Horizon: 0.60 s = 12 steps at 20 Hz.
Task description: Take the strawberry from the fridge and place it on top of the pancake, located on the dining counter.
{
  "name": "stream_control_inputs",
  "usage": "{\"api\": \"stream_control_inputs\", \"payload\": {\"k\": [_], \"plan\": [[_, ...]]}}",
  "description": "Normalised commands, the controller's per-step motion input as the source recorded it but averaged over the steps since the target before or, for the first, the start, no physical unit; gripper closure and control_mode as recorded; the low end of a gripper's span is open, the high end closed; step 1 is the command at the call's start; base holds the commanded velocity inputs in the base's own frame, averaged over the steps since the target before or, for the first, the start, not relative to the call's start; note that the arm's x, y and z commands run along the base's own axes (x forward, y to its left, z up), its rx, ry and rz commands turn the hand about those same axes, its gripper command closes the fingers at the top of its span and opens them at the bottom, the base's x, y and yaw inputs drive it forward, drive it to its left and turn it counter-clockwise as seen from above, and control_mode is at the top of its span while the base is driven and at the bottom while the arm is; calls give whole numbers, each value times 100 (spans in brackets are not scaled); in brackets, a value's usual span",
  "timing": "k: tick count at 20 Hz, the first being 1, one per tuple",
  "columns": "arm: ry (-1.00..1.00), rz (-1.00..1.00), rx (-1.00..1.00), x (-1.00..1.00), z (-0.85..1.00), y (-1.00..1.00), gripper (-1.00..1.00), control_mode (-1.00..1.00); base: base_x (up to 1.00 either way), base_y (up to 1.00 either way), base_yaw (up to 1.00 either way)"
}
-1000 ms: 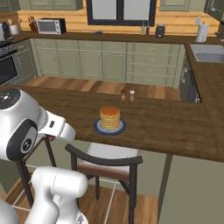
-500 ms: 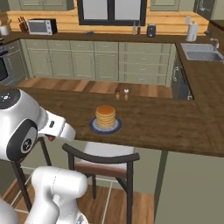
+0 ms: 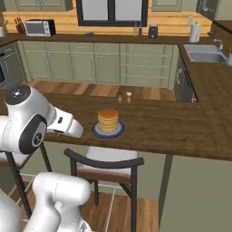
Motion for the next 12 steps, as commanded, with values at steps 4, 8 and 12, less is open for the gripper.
{"api": "stream_control_inputs", "payload": {"k": [4, 8, 12], "plan": [[0, 0, 0, 100, 12, 9, 100, -100, 0, 0, 0], [1, 0, 7, 100, 12, -6, 100, -100, 0, 0, 0], [4, 0, 20, 100, 23, -47, 100, -100, 0, 0, 0]]}}
